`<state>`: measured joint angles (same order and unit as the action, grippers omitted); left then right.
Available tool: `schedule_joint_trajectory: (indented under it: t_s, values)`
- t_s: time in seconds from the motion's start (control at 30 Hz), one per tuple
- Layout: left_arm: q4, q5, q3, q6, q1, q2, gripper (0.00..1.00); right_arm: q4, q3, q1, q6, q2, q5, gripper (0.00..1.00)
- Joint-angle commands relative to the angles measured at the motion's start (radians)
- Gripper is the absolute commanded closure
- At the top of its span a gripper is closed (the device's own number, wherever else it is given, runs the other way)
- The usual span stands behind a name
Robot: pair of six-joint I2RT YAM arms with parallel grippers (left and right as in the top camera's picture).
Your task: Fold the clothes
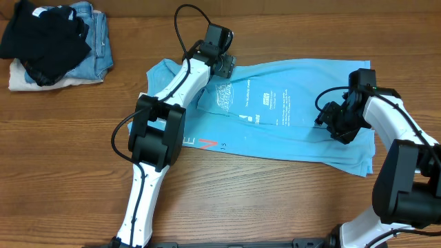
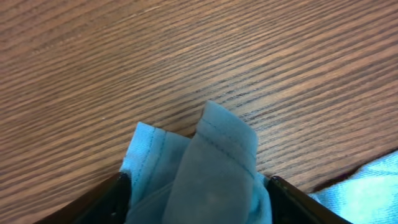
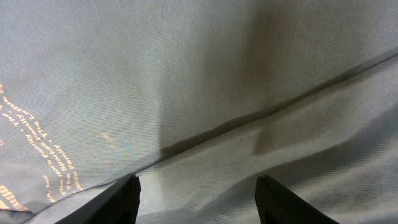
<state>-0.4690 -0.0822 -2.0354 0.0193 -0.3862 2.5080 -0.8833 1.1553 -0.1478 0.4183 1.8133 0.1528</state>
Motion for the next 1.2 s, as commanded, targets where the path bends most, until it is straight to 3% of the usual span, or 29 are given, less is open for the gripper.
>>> schedule_joint_trajectory:
  t_s: [0.0, 0.27, 0.33, 0.4, 0.5, 0.53, 0.6, 0.73, 0.8, 0.87, 0.97, 1.17]
  values:
    - [0.003, 0.005, -0.010, 0.007, -0.006, 0.027, 0.34, 0.000, -0.007, 0.005, 0.000, 0.013, 0.005, 0.36]
    - [0.008, -0.001, -0.030, 0.012, -0.006, 0.026, 0.61, -0.004, -0.007, 0.005, 0.000, 0.013, 0.005, 0.36]
    - [-0.001, -0.016, -0.055, 0.029, -0.006, 0.024, 0.62, -0.005, -0.007, 0.005, 0.000, 0.013, 0.005, 0.36]
    - [-0.019, -0.035, -0.082, 0.048, -0.006, 0.016, 0.55, -0.004, -0.007, 0.005, 0.000, 0.013, 0.005, 0.36]
    - [-0.057, -0.034, -0.128, 0.050, -0.006, 0.009, 0.61, -0.002, -0.007, 0.005, 0.001, 0.013, -0.009, 0.39]
    - [-0.078, -0.034, -0.153, 0.050, -0.006, 0.009, 0.64, 0.002, -0.007, 0.005, 0.002, 0.013, -0.023, 0.40]
    - [-0.113, -0.034, -0.188, 0.050, -0.006, 0.009, 0.81, 0.016, -0.007, 0.003, 0.004, 0.013, -0.042, 0.42]
    - [-0.163, -0.034, -0.233, 0.067, -0.005, 0.009, 0.96, 0.034, -0.007, 0.003, 0.004, 0.013, -0.044, 0.43]
    - [-0.176, -0.033, -0.242, 0.067, -0.006, 0.009, 0.93, 0.034, -0.007, 0.003, 0.004, 0.013, -0.044, 0.42]
    - [-0.190, -0.029, -0.243, 0.067, -0.006, 0.009, 0.67, 0.033, -0.007, 0.003, 0.004, 0.013, -0.044, 0.42]
    - [-0.207, 0.002, -0.237, 0.065, -0.005, 0.011, 0.55, 0.033, -0.007, 0.003, 0.004, 0.013, -0.043, 0.42]
    - [-0.198, 0.005, -0.229, 0.054, -0.005, 0.040, 0.48, 0.029, -0.007, 0.003, 0.004, 0.013, -0.043, 0.41]
